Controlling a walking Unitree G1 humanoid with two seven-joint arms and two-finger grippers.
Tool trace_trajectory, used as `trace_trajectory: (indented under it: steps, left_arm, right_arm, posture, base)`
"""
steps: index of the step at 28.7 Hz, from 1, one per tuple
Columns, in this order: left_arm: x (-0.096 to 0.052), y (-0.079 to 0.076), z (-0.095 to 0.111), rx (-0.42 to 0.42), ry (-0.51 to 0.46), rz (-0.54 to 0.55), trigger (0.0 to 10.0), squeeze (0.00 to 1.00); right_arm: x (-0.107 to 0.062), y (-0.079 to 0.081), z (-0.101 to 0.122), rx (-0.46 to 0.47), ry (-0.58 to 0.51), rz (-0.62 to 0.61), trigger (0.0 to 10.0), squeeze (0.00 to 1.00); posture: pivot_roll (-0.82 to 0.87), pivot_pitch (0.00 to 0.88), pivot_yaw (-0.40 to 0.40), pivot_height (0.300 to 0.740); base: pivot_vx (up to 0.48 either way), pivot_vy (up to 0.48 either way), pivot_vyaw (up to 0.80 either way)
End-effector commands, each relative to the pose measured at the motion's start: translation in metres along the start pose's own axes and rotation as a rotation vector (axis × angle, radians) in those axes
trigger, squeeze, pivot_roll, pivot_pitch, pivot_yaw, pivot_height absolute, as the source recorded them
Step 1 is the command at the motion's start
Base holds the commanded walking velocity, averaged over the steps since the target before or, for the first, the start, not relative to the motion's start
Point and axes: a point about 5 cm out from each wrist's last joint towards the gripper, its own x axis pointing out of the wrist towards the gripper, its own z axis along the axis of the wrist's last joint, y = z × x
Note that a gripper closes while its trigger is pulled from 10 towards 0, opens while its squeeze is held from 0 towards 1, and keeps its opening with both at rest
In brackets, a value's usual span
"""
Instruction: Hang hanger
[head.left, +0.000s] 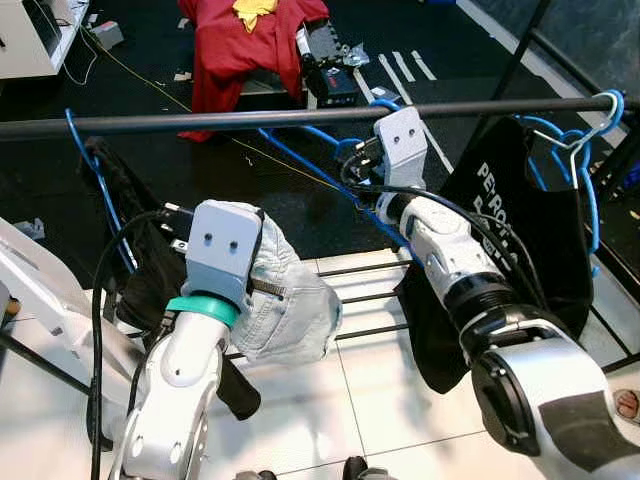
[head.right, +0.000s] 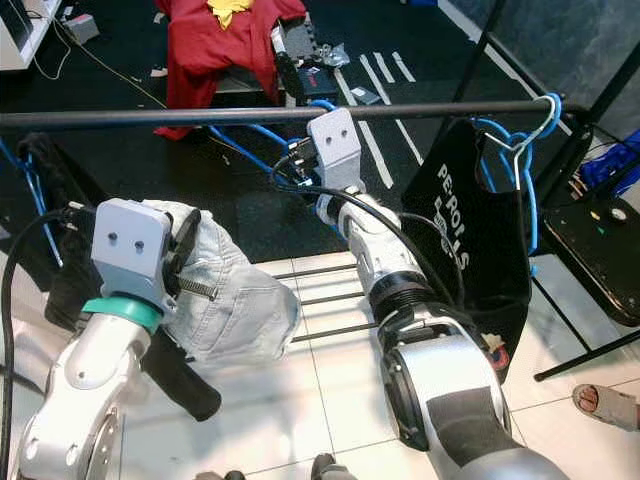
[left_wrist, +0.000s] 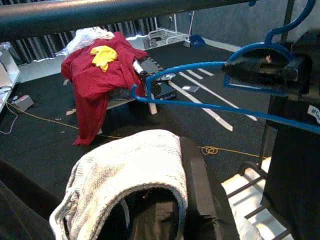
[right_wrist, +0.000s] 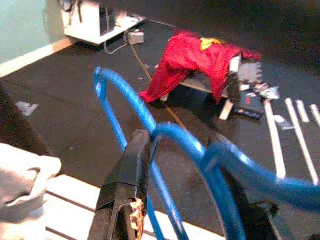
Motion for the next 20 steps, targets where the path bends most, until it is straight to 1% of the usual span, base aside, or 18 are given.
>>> trace_trajectory:
  steps: [1,7,14,15,18,19,20]
  left_arm:
    - [-0.003,0.0,0.006,0.004,-0.028,0.011,10.0,0.0]
    - [-0.003,-0.002,0.007,-0.002,-0.026,0.005,10.0,0.0]
    - [-0.002,-0.004,0.007,-0.009,-0.025,-0.004,10.0,0.0]
    - [-0.002,-0.004,0.007,-0.011,-0.025,-0.007,10.0,0.0]
    - [-0.001,-0.004,0.007,-0.012,-0.026,-0.01,10.0,0.0]
    - [0.0,-0.005,0.008,-0.013,-0.027,-0.012,10.0,0.0]
    - [0.0,-0.005,0.008,-0.013,-0.027,-0.012,10.0,0.0]
  right_arm:
    - [0.001,-0.002,0.005,-0.03,-0.021,-0.009,10.0,0.0]
    - [-0.003,-0.007,0.013,-0.074,-0.063,-0.029,10.0,0.0]
    - [-0.007,-0.012,0.012,-0.06,-0.058,-0.028,10.0,0.0]
    - [-0.007,-0.012,0.009,-0.036,-0.04,-0.013,10.0,0.0]
    - [-0.006,-0.012,0.007,-0.014,-0.024,0.004,10.0,0.0]
    - [-0.003,-0.008,0.002,0.067,0.023,0.052,10.0,0.0]
    - [-0.003,-0.008,0.002,0.067,0.023,0.052,10.0,0.0]
  posture:
    - [0.02,0.132,0.008,0.74]
    - [0.0,0.138,0.012,0.74]
    - [-0.01,0.139,0.017,0.74]
    - [-0.01,0.139,0.018,0.74]
    - [-0.01,0.139,0.02,0.74]
    - [0.0,0.138,0.017,0.74]
    - [0.0,0.138,0.017,0.74]
  base:
    - [0.0,0.0,0.0]
    - [0.0,0.0,0.0]
    - [0.0,0.0,0.0]
    - [0.0,0.0,0.0]
    - [0.0,0.0,0.0]
    - [0.0,0.0,0.0]
    - [0.0,0.0,0.0]
